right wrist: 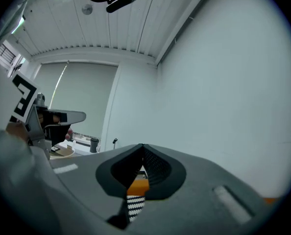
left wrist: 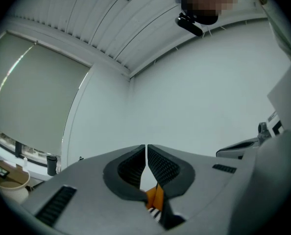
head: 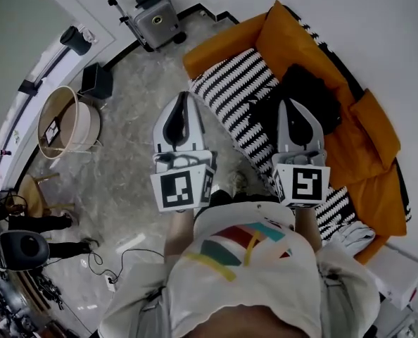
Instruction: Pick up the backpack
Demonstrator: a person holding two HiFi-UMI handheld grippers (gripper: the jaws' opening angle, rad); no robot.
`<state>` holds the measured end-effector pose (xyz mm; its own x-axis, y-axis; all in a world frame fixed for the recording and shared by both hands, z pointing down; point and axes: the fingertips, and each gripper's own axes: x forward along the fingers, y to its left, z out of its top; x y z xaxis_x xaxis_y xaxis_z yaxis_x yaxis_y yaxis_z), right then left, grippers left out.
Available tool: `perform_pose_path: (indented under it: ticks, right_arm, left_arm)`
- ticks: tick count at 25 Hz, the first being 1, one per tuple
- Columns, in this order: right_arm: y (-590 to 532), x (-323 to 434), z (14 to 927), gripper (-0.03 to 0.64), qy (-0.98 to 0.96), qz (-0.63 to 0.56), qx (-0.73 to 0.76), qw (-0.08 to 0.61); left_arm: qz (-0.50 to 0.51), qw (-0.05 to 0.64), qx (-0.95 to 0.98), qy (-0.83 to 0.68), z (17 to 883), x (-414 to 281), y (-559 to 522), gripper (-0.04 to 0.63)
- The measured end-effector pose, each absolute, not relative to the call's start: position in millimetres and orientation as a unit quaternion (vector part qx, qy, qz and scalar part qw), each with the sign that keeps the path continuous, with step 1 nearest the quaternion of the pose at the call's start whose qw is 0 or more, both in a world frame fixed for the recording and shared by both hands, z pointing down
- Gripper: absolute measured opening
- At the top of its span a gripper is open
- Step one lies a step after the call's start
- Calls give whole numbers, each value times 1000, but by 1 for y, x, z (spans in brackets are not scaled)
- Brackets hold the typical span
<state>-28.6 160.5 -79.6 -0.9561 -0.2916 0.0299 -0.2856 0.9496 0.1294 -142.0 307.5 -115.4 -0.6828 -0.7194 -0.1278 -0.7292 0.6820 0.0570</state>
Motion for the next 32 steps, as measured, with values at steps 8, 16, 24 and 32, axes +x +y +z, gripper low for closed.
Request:
perform_pose_path:
  ticks: [8,16,24,32]
  right_arm:
    - [160,-25,-77,3,-978,-81,187,41]
    - [141,-15,-99,3,-946,-78,313,25]
    - [117,46,-109,3,-891,-67,448,13]
    - [114,104,-107,3,-828,-64,557,11]
  left_arm:
    - [61,42,-455,887,-110,-143,281,23]
    - [53,53,-580,811,-125,-154,207,23]
    - [55,57,-679,730,-139,-112,142,23]
    - [49,64,-749,657,-145,-69,106,23]
